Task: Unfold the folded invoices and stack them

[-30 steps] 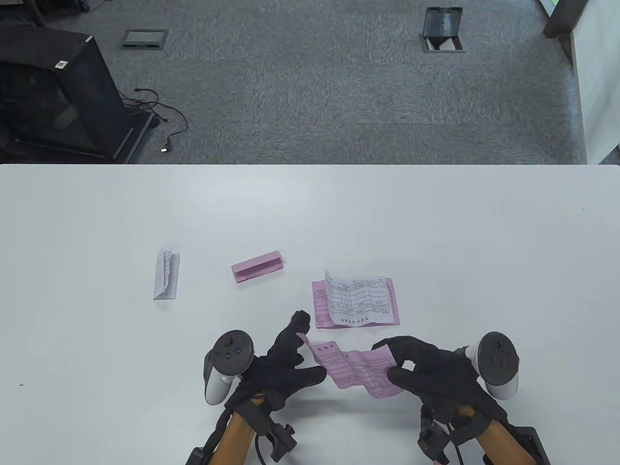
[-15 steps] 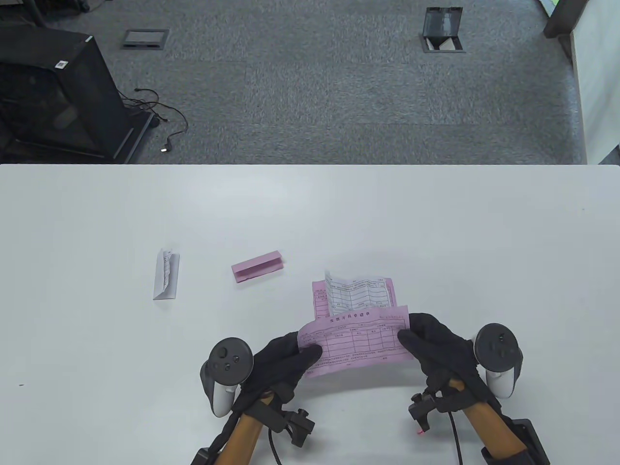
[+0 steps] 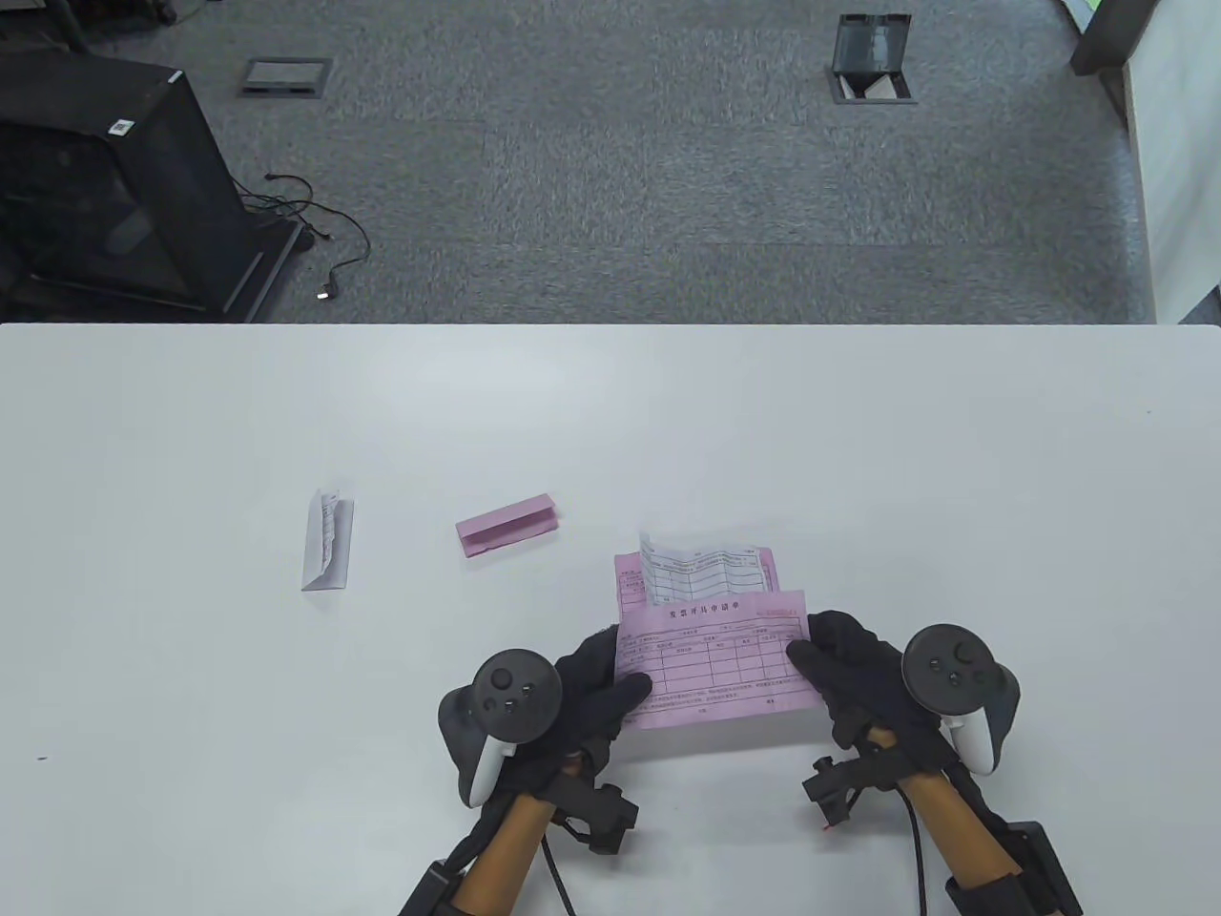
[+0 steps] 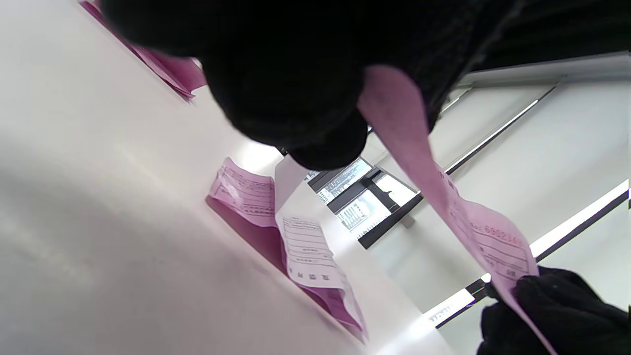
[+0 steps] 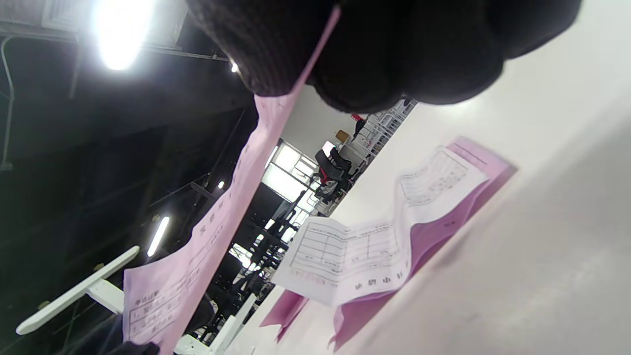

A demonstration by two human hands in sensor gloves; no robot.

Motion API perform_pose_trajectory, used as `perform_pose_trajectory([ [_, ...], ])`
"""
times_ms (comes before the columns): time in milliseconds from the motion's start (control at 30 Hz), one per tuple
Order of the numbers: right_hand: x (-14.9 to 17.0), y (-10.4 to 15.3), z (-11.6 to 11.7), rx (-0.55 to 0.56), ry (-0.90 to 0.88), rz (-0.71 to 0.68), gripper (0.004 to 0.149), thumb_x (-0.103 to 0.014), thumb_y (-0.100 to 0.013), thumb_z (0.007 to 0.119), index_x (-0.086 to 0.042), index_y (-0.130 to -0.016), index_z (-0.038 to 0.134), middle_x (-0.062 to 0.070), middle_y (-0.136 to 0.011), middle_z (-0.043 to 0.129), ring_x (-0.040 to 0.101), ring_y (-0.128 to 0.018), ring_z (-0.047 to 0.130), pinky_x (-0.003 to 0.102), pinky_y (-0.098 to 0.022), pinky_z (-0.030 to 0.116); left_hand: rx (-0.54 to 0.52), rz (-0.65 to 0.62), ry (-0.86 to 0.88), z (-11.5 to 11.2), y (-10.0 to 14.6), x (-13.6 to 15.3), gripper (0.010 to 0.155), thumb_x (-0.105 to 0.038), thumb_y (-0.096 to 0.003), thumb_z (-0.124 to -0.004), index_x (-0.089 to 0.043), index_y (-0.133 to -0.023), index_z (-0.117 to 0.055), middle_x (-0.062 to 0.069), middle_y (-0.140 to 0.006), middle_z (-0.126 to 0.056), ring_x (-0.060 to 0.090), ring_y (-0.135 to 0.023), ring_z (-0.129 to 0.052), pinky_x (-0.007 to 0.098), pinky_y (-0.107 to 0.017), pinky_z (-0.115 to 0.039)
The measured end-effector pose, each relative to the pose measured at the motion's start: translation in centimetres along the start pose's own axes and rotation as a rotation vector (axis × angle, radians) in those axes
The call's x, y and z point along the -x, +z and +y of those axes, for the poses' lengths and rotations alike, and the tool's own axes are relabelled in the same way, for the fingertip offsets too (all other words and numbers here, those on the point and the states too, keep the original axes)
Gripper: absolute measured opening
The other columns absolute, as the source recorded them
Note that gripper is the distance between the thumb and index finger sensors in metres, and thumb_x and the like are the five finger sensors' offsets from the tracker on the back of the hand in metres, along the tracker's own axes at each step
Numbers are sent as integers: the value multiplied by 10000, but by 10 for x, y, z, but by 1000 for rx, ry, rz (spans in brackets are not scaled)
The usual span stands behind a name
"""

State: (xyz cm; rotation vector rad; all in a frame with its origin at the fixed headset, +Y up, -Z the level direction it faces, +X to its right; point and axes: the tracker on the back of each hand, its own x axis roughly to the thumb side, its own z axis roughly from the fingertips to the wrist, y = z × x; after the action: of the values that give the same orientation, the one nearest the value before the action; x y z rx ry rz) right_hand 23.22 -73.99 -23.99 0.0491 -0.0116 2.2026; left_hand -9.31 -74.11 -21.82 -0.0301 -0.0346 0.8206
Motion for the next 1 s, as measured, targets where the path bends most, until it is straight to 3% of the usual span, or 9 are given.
perform_pose_trajectory([
  [233, -19, -13, -7, 13, 138, 13, 358, -362, -478, 763, -207, -800, 760, 58, -617, 895, 285, -535, 879, 558, -602, 648, -12, 56, -107, 14, -17, -21, 661, -365, -434, -952, -160, -1016, -716, 60, -616, -1035, 112, -311, -982, 281, -227, -853],
  [500, -53, -52, -12, 74, 334, 24, 356, -361, -481, 763, -220, -807, 755, 61, -652, 885, 302, -575, 867, 573, -620, 624, -14, 174, -213, 29, -58, -49, 704, -375, -433, -955, -162, -1045, -678, 56, -618, -1022, 117, -317, -968, 290, -236, -840],
  [733, -57, -88, 9, 3, 564, 86, 352, -365, -484, 760, -236, -812, 753, 77, -726, 856, 329, -645, 837, 603, -642, 582, 95, 268, -342, 15, -93, -52, 758, -382, -434, -951, -150, -1075, -621, 54, -627, -1010, 122, -327, -958, 298, -248, -832],
  [1000, -39, -108, 42, -42, 730, 131, 353, -370, -486, 758, -243, -815, 750, 92, -776, 835, 349, -689, 815, 627, -653, 552, 164, 324, -420, -11, -116, -30, 779, -384, -434, -950, -148, -1086, -596, 54, -635, -1005, 130, -339, -957, 305, -259, -830],
])
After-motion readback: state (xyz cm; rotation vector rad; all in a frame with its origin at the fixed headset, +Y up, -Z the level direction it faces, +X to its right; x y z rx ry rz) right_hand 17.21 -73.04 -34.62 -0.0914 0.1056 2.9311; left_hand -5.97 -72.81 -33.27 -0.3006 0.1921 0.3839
